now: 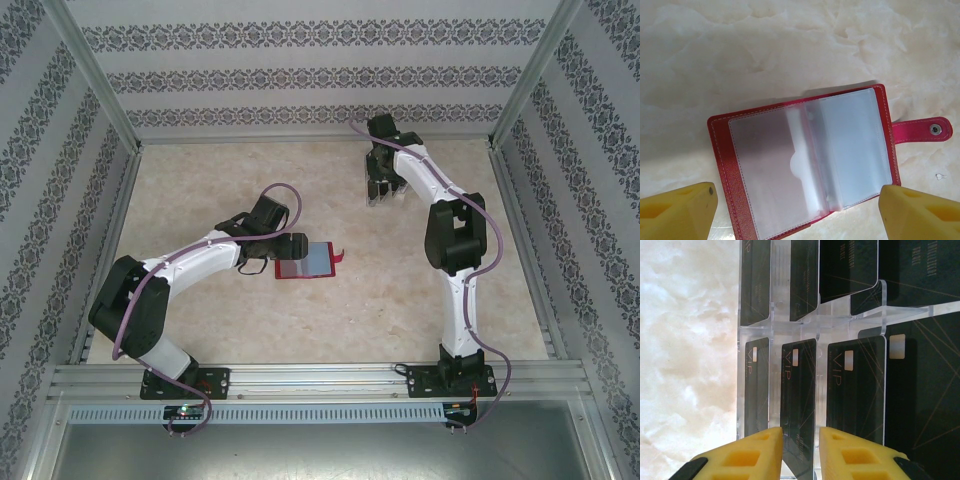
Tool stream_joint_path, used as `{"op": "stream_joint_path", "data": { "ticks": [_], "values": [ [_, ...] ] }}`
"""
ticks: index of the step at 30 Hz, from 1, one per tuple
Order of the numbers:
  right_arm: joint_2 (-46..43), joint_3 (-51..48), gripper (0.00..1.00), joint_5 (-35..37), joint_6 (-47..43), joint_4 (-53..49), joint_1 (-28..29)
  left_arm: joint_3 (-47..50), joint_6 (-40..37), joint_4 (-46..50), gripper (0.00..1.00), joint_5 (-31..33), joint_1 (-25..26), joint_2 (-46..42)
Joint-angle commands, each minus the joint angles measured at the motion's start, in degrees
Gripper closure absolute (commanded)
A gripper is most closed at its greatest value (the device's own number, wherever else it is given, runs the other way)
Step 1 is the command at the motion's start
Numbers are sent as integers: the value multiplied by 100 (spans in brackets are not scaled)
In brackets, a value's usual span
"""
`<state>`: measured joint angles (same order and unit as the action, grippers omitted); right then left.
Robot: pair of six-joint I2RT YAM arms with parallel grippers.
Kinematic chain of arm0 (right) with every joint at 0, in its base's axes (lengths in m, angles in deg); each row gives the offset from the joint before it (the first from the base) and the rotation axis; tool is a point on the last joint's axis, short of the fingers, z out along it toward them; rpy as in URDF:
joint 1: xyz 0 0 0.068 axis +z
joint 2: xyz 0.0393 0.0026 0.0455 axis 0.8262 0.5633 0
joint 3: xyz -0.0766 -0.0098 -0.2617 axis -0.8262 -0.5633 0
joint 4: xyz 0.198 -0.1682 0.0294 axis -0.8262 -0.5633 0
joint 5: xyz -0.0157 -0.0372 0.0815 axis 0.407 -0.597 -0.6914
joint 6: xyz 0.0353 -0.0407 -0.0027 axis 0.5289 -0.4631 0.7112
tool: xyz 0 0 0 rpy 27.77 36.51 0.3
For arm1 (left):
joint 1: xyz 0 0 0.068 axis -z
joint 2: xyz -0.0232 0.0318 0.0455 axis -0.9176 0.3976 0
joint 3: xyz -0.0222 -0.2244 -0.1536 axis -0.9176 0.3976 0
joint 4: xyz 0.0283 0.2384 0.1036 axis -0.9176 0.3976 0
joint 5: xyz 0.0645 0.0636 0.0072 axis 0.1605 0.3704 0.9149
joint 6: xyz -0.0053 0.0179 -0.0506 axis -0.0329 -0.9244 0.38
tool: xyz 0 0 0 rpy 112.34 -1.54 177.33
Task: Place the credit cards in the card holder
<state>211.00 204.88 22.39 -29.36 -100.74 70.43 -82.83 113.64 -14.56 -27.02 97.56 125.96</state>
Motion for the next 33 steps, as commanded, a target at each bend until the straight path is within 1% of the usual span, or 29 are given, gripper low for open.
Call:
{"op": "stream_joint_path", "data": {
  "ticks": [1, 14, 33],
  "values": [
    [121, 89, 73, 140, -53, -143, -65, -117, 59, -83, 15, 0, -73, 58],
    [270, 132, 75, 24, -47, -145, -53, -76, 83, -85, 15, 22, -67, 24],
    [385, 345, 88, -30, -23, -206, -77, -65, 81, -94, 15, 21, -69, 45]
  ]
}}
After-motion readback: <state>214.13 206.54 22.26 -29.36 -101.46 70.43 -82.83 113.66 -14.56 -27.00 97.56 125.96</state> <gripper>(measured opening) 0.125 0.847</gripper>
